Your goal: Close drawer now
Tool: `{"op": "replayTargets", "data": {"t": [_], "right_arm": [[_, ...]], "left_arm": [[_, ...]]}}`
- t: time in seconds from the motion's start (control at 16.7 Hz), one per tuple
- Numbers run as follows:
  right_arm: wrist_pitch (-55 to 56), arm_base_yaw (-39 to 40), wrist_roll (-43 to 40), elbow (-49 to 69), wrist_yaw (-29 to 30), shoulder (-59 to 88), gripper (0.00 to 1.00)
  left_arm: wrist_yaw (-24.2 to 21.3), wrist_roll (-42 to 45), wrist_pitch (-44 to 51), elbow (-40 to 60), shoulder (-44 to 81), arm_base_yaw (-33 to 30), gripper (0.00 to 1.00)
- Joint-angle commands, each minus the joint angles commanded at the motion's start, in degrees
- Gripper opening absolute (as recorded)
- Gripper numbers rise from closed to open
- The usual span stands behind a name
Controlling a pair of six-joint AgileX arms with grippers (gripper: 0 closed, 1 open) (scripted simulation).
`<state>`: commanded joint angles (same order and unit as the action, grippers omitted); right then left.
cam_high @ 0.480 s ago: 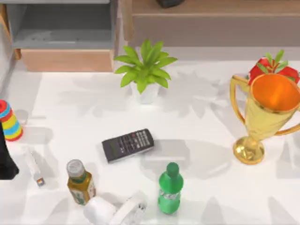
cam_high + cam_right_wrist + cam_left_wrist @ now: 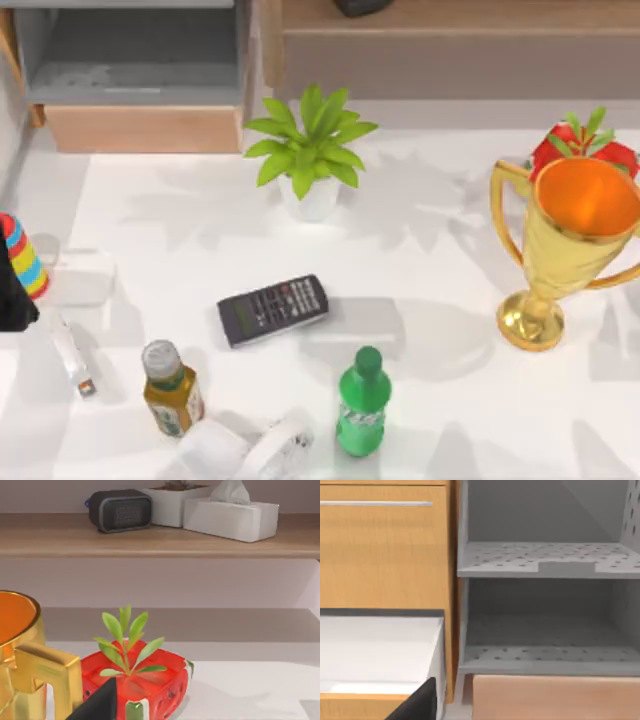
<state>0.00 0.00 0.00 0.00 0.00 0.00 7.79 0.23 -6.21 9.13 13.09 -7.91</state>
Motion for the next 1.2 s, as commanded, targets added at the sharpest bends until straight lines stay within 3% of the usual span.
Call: {"op": "replayTargets", "data": {"t": [0.66,0.9,1.2], "right_arm": [[0.0,0.0,0.0,0.0,0.0,0.0,1.0],[0.0,0.0,0.0,0.0,0.0,0.0,1.0],[0.0,0.0,0.0,0.0,0.0,0.0,1.0]], "left_arm": [[22.5,0.7,-17.9,26.4,46.6,-22.8,1.0],[25.7,0.8,-20.5,30.2,52.4,-26.1,1.0],[25.6,0.8,-20.4,30.0,52.3,-26.0,1.0]]}}
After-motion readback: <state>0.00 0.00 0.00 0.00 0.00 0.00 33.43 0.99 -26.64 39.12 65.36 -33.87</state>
